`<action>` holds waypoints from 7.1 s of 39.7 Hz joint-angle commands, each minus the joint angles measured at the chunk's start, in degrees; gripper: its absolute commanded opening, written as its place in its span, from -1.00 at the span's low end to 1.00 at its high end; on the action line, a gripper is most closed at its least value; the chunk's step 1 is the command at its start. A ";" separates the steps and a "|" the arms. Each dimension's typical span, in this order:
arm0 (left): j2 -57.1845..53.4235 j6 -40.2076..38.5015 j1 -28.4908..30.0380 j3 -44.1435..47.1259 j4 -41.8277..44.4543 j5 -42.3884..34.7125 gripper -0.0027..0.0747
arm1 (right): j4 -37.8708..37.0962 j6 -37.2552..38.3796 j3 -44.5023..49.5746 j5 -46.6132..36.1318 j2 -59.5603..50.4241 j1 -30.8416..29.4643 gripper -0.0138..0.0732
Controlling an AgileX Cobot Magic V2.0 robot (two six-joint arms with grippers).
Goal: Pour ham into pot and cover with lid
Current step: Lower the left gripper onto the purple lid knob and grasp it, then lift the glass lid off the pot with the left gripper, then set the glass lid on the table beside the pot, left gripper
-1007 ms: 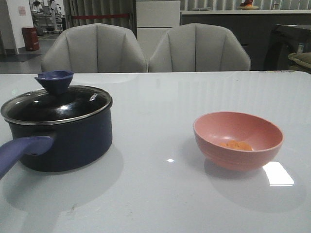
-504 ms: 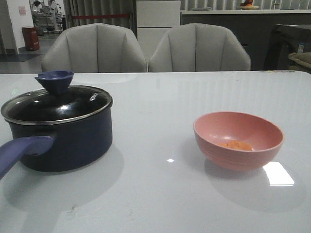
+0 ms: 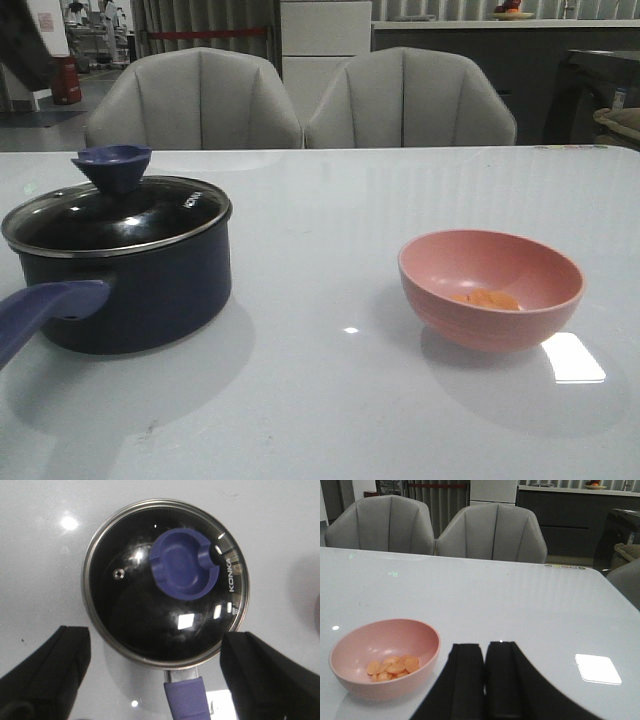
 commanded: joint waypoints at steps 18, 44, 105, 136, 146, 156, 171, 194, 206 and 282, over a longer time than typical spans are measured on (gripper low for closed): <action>19.69 -13.41 -6.79 -22.38 8.91 11.87 0.56 | -0.57 -0.17 0.58 -4.29 -1.09 -0.21 -0.34; 28.31 -19.01 -6.68 -28.80 8.92 17.35 0.56 | -0.57 -0.17 0.58 -4.29 -1.15 -0.21 -0.34; 32.99 -18.54 -4.34 -35.20 4.38 23.04 -0.37 | -0.57 -0.17 0.58 -4.29 -1.15 -0.21 -0.34; 21.32 -5.12 12.99 -30.84 6.17 26.70 -0.37 | -0.57 -0.17 0.58 -4.29 -1.15 -0.21 -0.34; 19.02 3.92 24.08 -20.32 -2.21 23.40 -0.37 | -0.57 -0.17 0.58 -4.29 -1.15 -0.28 -0.34; 19.02 4.84 24.93 -9.52 -2.32 11.35 -0.37 | -0.57 -0.17 0.58 -4.29 -1.15 -0.28 -0.34; 24.46 5.48 24.40 -6.43 -2.31 7.43 -0.30 | -0.57 -0.17 0.58 -4.29 -1.15 -0.28 -0.34; 27.19 5.48 24.18 -8.08 -1.95 9.53 0.29 | -0.57 -0.17 0.58 -4.29 -1.15 -0.28 -0.34; 19.06 9.33 24.18 -7.45 -1.95 8.69 0.29 | -0.57 -0.17 0.58 -4.29 -1.15 -0.28 -0.34; -8.36 14.65 22.19 18.73 -8.30 -18.73 0.74 | -0.57 -0.17 0.58 -4.29 -1.10 -0.27 -0.34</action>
